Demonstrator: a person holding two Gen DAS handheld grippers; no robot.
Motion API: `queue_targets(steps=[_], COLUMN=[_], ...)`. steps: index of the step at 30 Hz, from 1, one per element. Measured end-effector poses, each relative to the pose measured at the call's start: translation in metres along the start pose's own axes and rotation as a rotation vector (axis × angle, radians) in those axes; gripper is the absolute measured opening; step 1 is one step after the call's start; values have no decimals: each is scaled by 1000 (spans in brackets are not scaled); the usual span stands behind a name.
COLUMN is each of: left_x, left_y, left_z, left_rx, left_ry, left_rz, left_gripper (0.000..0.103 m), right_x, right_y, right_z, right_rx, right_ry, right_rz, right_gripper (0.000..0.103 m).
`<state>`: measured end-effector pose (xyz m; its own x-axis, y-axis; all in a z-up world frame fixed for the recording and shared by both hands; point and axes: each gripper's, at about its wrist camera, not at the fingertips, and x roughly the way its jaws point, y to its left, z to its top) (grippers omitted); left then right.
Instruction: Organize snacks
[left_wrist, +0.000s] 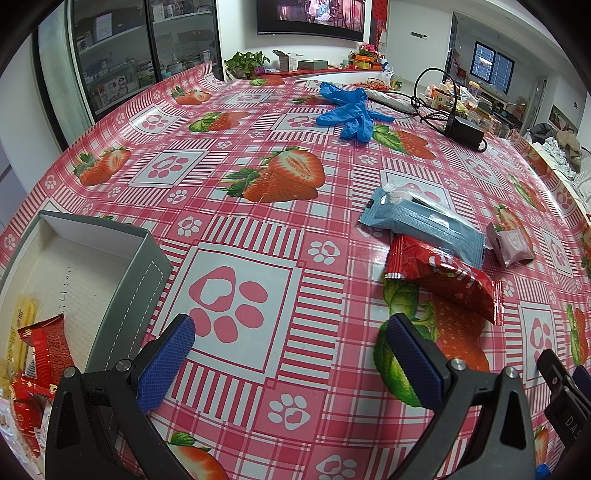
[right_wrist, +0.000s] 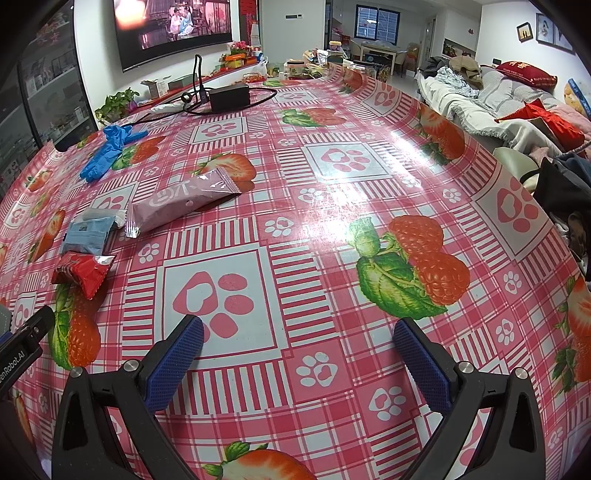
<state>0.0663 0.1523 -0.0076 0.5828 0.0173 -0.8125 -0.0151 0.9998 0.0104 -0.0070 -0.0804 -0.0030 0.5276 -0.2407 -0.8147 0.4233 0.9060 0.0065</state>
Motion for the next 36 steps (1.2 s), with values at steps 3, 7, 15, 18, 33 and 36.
queue_targets(steps=[3, 7, 15, 18, 33, 36], left_x=[0, 0, 1, 0, 0, 0], left_y=[0, 1, 1, 0, 0, 0], left_z=[0, 0, 0, 0, 0, 0], left_rx=[0, 0, 0, 0, 0, 0], left_ry=[0, 0, 0, 0, 0, 0], left_rz=[0, 0, 0, 0, 0, 0], left_gripper=[103, 103, 103, 103, 103, 103], right_x=[0, 0, 0, 0, 0, 0], right_y=[0, -1, 0, 0, 0, 0], right_z=[0, 0, 1, 1, 1, 1], right_rx=[0, 2, 17, 17, 17, 19], right_ry=[0, 0, 0, 0, 0, 0], right_rz=[0, 0, -14, -15, -15, -17], right_gripper=[103, 103, 103, 103, 103, 103])
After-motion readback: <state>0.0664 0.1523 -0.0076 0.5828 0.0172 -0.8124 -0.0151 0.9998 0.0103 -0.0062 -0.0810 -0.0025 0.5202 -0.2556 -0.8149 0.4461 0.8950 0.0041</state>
